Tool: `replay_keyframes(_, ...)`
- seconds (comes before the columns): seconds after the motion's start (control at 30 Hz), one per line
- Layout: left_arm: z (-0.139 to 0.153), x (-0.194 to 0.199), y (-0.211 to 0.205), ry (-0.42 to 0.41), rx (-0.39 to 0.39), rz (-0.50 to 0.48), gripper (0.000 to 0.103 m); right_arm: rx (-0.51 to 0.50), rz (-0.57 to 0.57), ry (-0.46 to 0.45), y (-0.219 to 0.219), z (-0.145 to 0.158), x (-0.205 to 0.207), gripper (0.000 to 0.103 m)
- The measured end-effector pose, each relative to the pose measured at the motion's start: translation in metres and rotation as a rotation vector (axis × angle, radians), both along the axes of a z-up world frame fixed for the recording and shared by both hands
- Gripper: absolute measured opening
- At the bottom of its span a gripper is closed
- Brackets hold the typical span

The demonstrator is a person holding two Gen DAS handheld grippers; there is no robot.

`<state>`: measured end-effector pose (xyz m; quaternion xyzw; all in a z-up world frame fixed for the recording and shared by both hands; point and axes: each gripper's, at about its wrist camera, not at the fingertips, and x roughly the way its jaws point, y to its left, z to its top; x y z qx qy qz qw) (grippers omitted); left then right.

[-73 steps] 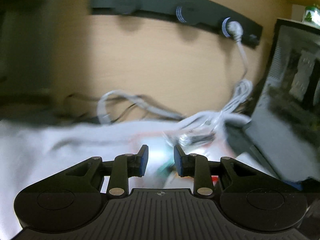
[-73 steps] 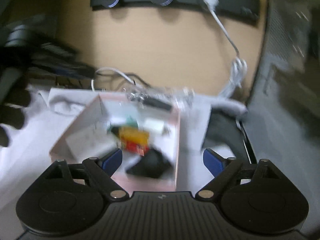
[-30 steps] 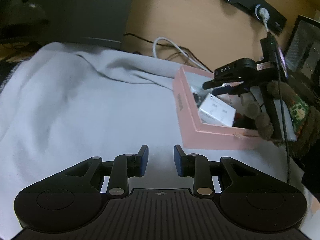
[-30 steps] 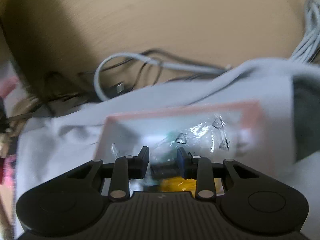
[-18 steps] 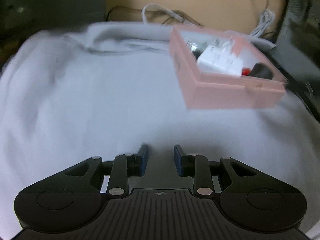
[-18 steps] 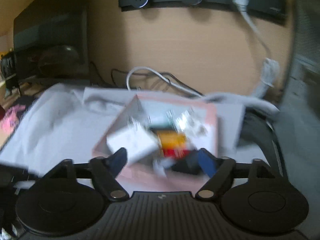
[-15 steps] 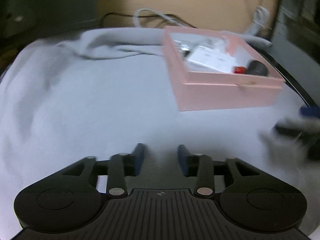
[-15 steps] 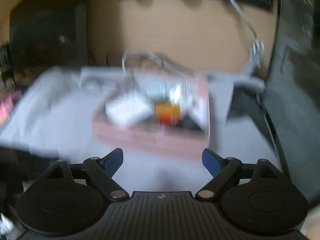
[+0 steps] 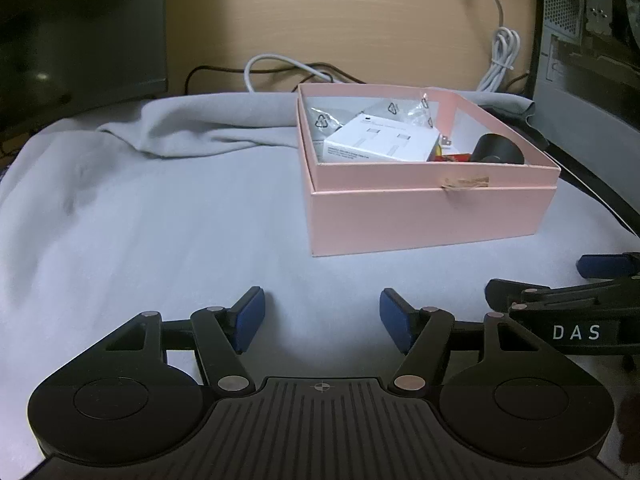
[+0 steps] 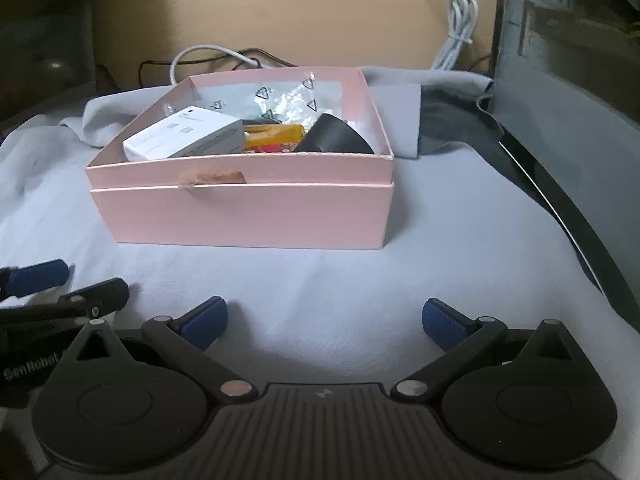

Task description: Organize rigid objects

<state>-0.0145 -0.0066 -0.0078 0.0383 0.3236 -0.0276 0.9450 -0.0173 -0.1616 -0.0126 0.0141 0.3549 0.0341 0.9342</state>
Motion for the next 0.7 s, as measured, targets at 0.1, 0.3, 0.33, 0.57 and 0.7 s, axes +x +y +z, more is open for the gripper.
replay_keyframes(0.1, -0.0004, -0.0005, 0.0002, 0.0, 0.0, -0.002, 0.069, 0.001, 0.0, -0.013, -0.0006, -0.0024, 0.001, 0.103)
replay_keyframes(0.3, -0.0004, 0.0002, -0.0013, -0.003, -0.003, -0.002, 0.069, 0.003, -0.008, -0.031, 0.0017, -0.0041, 0.0044, 0.103)
replay_keyframes(0.33, -0.0004, 0.0004, -0.0014, -0.004, -0.002, -0.002, 0.069, 0.004, -0.008, -0.032, 0.0014, -0.0042, 0.0044, 0.103)
replay_keyframes(0.57, -0.0009, 0.001, -0.0009, -0.003, -0.006, -0.002, 0.069, 0.004, -0.009, -0.033, 0.0016, -0.0042, 0.0041, 0.103)
replay_keyframes(0.7, -0.0009, 0.0019, -0.0013, -0.002, -0.005, -0.002, 0.069, 0.004, -0.009, -0.032, 0.0018, -0.004, 0.0041, 0.103)
